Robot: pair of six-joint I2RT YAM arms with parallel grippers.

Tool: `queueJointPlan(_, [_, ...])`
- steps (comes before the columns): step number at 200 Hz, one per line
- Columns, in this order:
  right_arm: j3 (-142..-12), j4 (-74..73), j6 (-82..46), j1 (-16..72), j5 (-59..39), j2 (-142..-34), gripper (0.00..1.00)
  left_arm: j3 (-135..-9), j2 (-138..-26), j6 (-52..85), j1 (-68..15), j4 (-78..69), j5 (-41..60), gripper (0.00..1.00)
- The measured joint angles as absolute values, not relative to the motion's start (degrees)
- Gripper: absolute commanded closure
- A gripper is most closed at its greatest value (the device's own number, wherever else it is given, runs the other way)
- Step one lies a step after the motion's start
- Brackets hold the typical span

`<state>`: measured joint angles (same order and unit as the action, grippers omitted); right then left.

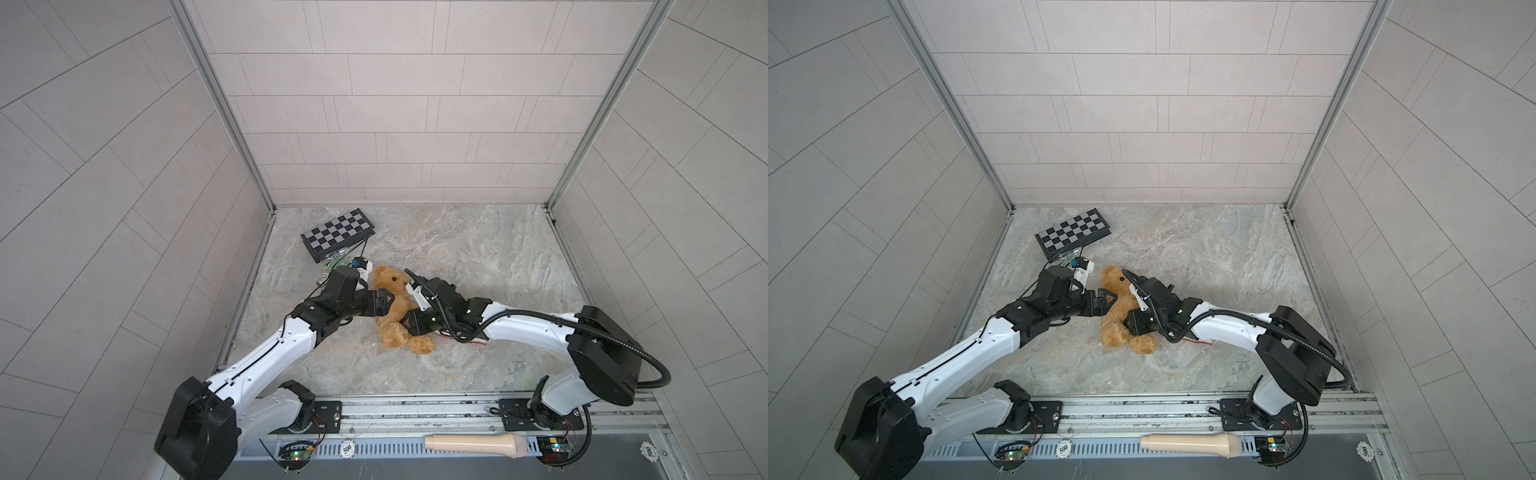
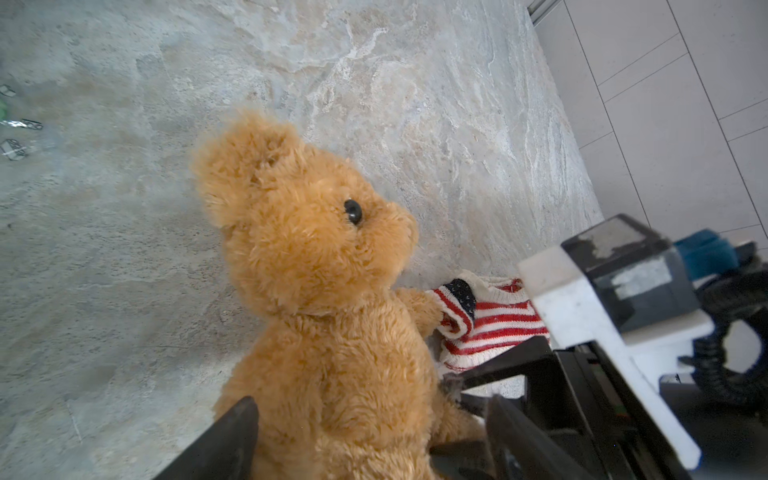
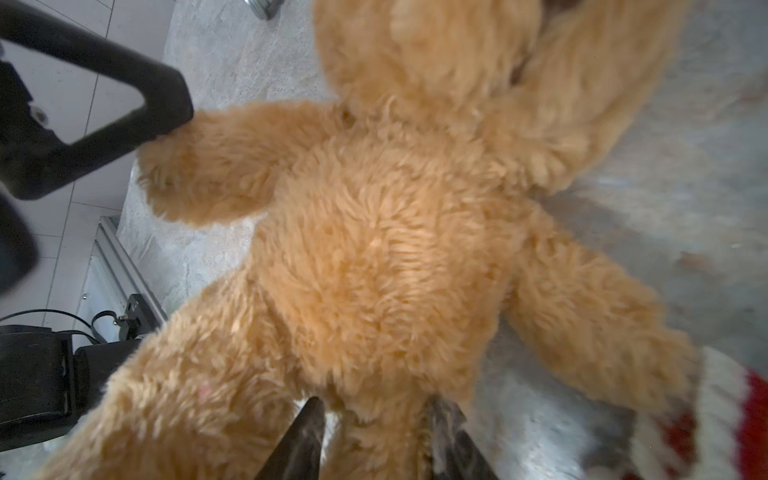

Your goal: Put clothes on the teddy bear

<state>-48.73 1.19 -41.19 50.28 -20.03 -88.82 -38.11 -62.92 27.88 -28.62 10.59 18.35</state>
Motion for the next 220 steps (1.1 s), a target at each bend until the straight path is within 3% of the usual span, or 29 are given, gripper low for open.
queueJointPlan(91, [-47.70, -14.92, -52.97, 53.17, -24.80, -88.92, 0.53, -39.75, -63.09, 24.84, -26.11, 15.44, 16.47, 0.13])
queueJointPlan(180, [-36.34, 7.88, -41.10, 39.11, -10.76, -60.45, 0.50, -49.98, -67.05, 22.28, -41.85, 24.77, 5.37, 0.11])
queueJointPlan(220, [-35.97, 17.08, -35.33, 35.70, -6.11, -54.46, 0.50, -53.91, -71.57, 22.44, -46.13, 28.84, 1.74, 0.09])
